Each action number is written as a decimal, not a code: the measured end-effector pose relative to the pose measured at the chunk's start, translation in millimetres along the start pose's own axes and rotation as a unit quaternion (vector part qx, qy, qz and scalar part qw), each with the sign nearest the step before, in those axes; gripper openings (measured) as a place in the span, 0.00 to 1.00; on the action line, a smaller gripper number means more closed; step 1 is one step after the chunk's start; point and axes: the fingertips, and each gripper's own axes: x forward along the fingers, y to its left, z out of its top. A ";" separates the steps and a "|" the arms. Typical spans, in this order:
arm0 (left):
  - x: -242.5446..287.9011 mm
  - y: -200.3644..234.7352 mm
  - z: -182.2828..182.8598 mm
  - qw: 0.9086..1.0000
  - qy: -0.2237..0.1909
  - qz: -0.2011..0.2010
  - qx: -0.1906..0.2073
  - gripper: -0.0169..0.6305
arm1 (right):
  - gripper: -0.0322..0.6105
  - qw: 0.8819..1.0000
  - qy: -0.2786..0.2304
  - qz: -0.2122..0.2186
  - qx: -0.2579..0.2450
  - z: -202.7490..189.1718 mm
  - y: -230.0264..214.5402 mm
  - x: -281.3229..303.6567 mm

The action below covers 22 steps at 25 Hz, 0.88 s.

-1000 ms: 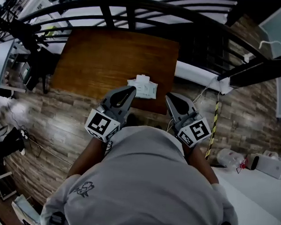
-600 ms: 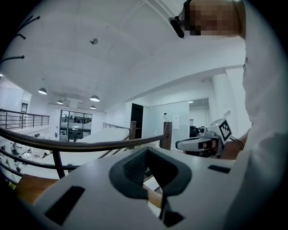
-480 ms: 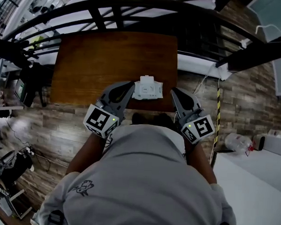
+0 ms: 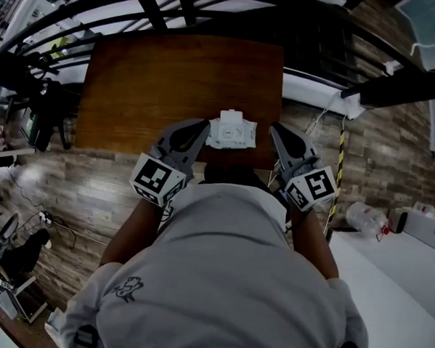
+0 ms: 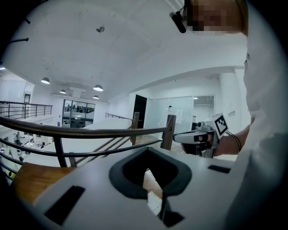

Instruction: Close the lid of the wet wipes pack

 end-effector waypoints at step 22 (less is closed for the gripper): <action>71.0 45.8 -116.7 0.986 0.128 0.042 -0.095 0.04 | 0.11 0.987 0.106 0.093 0.073 -98.8 -56.3 63.5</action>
